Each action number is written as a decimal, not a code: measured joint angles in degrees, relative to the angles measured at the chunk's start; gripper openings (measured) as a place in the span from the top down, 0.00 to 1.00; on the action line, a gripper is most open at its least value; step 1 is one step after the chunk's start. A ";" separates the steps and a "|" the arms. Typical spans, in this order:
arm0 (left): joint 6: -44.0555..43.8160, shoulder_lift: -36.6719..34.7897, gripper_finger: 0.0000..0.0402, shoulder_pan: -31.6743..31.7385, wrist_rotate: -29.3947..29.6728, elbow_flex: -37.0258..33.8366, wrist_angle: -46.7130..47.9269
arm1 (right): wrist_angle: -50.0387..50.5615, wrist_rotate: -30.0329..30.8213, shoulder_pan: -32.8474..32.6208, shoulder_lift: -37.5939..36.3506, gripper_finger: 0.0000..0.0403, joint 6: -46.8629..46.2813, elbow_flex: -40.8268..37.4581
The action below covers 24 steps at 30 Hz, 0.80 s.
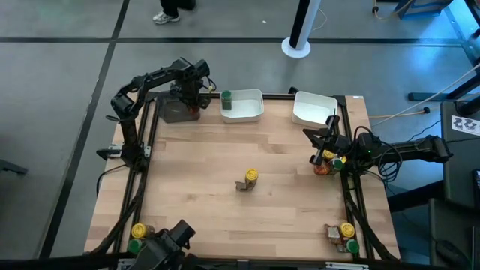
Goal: Sort spices by type
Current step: Put the bottom left brown seasoning bag into the black bin, then put the center brown seasoning bag into the black bin
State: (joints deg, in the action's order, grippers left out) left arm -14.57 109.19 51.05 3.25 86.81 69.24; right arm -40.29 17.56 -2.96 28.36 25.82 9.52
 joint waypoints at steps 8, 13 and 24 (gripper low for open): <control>0.02 -0.09 0.66 -0.03 0.09 6.80 10.05 | 0.00 0.00 0.00 0.00 0.96 -0.02 0.00; 0.25 -2.21 0.67 -0.78 0.53 11.21 12.72 | 0.00 0.00 0.00 0.02 0.96 -0.02 0.00; -0.17 -14.59 0.63 -8.04 0.68 12.63 12.90 | 0.00 -0.02 0.00 0.02 0.96 -0.02 0.00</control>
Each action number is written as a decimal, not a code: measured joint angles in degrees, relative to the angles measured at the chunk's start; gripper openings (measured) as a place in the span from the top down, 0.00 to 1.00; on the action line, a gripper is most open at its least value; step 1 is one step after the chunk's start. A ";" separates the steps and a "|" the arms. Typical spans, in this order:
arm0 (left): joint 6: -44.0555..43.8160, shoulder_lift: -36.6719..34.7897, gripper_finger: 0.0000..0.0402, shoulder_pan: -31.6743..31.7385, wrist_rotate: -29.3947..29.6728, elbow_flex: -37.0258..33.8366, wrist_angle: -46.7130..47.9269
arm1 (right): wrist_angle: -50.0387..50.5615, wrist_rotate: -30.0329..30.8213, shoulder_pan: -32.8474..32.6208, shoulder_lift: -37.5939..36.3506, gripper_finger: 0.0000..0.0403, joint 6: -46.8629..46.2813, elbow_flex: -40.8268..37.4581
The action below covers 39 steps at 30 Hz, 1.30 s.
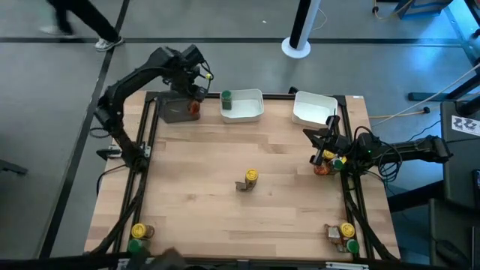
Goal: Sort spices by type
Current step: Put the center brown seasoning bag into the black bin
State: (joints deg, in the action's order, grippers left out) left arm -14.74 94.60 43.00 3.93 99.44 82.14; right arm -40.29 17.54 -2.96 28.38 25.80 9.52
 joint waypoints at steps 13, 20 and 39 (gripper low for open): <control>-5.61 -9.95 0.62 -23.19 1.35 0.00 -0.76 | 0.00 0.01 0.00 -0.01 0.96 -0.05 0.00; -6.13 -9.63 0.62 -35.41 4.19 -0.33 -7.02 | 0.02 -0.08 0.00 0.00 0.96 -0.26 0.00; 5.88 -9.13 0.62 -48.43 4.21 -11.80 -35.79 | 0.22 -0.15 0.00 0.00 0.96 -0.44 0.00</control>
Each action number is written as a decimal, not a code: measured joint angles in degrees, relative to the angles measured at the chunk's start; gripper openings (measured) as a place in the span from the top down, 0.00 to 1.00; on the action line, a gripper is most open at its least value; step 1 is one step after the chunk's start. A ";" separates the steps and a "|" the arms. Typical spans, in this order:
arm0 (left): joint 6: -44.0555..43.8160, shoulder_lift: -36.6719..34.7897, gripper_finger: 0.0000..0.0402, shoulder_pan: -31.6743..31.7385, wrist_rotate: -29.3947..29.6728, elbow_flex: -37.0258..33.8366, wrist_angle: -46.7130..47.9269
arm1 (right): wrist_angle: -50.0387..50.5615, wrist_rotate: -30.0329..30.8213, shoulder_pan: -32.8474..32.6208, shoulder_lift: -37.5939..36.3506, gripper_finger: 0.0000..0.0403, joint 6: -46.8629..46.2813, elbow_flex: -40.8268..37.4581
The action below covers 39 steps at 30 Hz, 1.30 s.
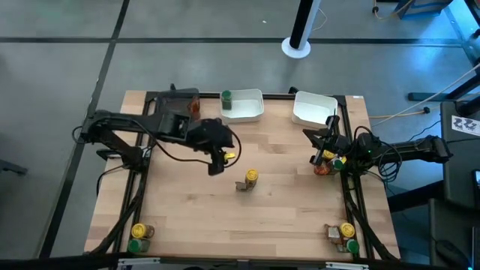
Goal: Sort spices by type
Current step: Put the center brown seasoning bag into the black bin
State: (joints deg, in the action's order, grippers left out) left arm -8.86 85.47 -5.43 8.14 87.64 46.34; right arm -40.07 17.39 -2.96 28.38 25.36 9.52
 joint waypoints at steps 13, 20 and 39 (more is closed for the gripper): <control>2.10 6.07 0.62 -2.95 -0.04 -7.50 -9.99 | 0.02 0.04 0.00 0.00 0.96 0.00 0.00; 2.47 12.32 0.62 -4.49 -0.67 -7.48 -12.62 | 0.02 0.07 -0.01 0.00 0.96 0.00 0.01; 2.67 15.37 0.62 -6.12 -1.15 -7.44 -13.04 | 0.07 0.13 0.00 -0.01 0.96 0.00 0.00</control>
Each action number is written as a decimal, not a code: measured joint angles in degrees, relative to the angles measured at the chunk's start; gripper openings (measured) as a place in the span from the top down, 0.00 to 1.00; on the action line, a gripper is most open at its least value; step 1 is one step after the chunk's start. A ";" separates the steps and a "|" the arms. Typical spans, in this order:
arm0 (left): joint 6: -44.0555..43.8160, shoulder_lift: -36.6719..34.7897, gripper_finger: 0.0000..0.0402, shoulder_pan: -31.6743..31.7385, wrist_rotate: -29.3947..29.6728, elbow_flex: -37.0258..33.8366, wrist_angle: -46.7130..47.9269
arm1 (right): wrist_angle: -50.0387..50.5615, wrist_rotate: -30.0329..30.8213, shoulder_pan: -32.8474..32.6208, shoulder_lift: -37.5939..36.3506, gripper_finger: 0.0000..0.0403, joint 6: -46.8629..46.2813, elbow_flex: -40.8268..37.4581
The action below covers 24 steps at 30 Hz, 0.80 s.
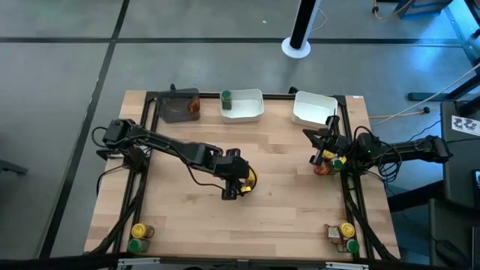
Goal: Sort spices by type
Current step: Put the center brown seasoning bag into the black bin
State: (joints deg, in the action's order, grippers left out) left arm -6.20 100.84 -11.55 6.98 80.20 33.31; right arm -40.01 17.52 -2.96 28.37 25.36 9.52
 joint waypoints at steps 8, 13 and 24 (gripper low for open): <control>-1.42 0.00 0.62 -0.02 -0.50 0.00 0.52 | 0.00 0.02 0.00 0.01 0.96 0.00 0.00; -3.52 0.29 0.62 0.00 -0.61 0.02 0.47 | 0.00 0.02 0.00 -0.01 0.96 0.02 0.00; -4.34 4.07 0.62 0.02 -1.85 0.02 0.66 | 0.02 0.04 0.00 -0.01 0.96 0.02 0.01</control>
State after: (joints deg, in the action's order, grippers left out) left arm -10.53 104.91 -11.53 5.13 80.23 33.96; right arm -39.99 17.56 -2.96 28.36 25.39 9.53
